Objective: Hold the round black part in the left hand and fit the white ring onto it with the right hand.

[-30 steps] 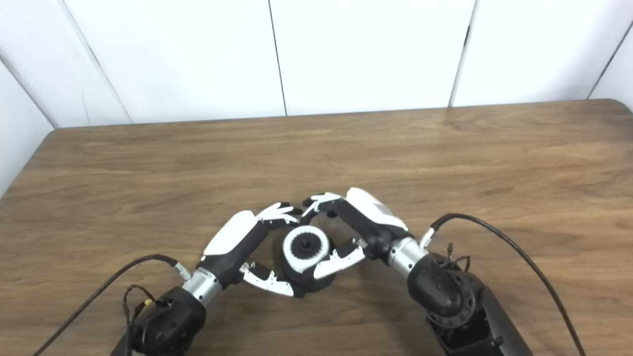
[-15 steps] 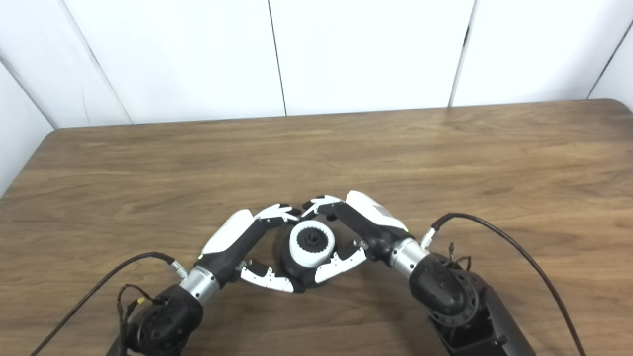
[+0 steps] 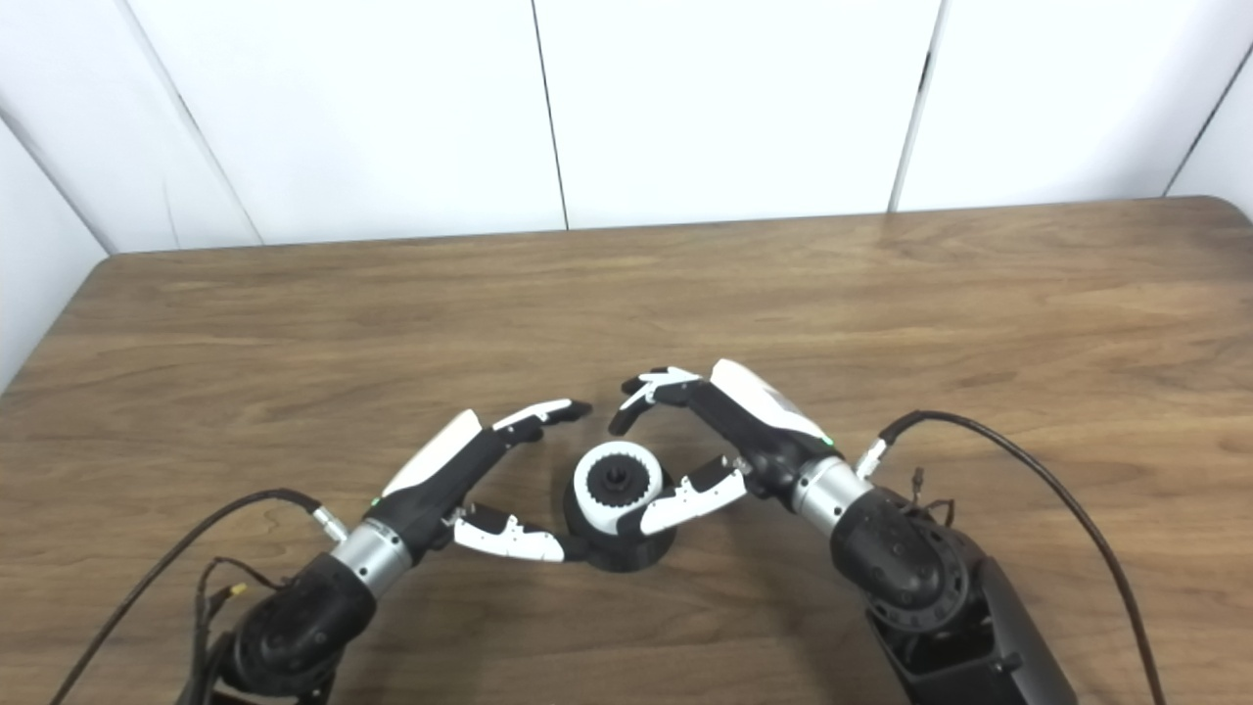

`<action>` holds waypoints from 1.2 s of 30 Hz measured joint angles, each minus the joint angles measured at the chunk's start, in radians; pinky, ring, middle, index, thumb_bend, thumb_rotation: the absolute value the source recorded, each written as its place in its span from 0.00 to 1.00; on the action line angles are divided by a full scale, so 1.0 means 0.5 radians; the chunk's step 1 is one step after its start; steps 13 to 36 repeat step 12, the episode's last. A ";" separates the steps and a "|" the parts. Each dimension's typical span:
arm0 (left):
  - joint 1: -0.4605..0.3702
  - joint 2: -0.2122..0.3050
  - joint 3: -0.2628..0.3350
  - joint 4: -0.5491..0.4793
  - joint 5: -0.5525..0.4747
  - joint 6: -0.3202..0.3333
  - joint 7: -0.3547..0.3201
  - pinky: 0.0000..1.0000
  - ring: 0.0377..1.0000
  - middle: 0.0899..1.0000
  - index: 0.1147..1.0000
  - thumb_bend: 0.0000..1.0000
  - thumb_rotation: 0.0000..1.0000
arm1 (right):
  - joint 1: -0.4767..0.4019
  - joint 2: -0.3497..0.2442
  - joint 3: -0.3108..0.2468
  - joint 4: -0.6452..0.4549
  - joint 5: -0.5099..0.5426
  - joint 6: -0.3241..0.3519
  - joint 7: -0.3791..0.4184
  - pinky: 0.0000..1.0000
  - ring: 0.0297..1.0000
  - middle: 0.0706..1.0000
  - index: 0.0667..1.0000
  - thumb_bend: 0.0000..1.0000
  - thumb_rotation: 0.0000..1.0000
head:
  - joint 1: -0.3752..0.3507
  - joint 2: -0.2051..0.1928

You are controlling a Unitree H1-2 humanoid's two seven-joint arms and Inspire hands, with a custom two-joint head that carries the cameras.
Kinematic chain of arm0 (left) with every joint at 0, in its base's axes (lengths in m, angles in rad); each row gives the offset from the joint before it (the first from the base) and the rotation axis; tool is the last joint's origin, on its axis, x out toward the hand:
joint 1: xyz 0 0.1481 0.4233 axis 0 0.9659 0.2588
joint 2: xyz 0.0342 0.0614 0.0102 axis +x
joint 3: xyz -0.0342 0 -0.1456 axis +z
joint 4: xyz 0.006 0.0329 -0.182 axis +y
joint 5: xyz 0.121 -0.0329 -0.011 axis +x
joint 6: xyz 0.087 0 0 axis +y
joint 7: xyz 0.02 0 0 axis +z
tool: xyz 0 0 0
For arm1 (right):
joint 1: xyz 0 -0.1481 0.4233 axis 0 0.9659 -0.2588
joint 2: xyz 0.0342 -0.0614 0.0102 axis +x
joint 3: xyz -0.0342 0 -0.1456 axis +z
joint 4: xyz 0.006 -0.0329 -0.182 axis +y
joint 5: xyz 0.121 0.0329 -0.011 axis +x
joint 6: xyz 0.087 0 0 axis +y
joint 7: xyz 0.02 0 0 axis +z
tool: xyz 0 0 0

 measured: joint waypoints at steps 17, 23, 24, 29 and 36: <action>0.112 0.042 0.326 -0.023 -0.292 0.005 0.063 0.86 0.92 0.93 0.92 1.00 0.52 | 0.003 0.012 -0.228 0.040 0.155 0.018 -0.087 0.87 0.90 0.87 0.75 0.84 0.52 | -0.018 -0.015; 0.112 0.042 0.326 -0.023 -0.292 0.005 0.063 0.86 0.92 0.93 0.92 1.00 0.52 | 0.003 0.012 -0.228 0.040 0.155 0.018 -0.087 0.87 0.90 0.87 0.75 0.84 0.52 | -0.018 -0.015; 0.112 0.042 0.326 -0.023 -0.292 0.005 0.063 0.86 0.92 0.93 0.92 1.00 0.52 | 0.003 0.012 -0.228 0.040 0.155 0.018 -0.087 0.87 0.90 0.87 0.75 0.84 0.52 | -0.018 -0.015; 0.112 0.042 0.326 -0.023 -0.292 0.005 0.063 0.86 0.92 0.93 0.92 1.00 0.52 | 0.003 0.012 -0.228 0.040 0.155 0.018 -0.087 0.87 0.90 0.87 0.75 0.84 0.52 | -0.018 -0.015; 0.112 0.042 0.326 -0.023 -0.292 0.005 0.063 0.86 0.92 0.93 0.92 1.00 0.52 | 0.003 0.012 -0.228 0.040 0.155 0.018 -0.087 0.87 0.90 0.87 0.75 0.84 0.52 | -0.018 -0.015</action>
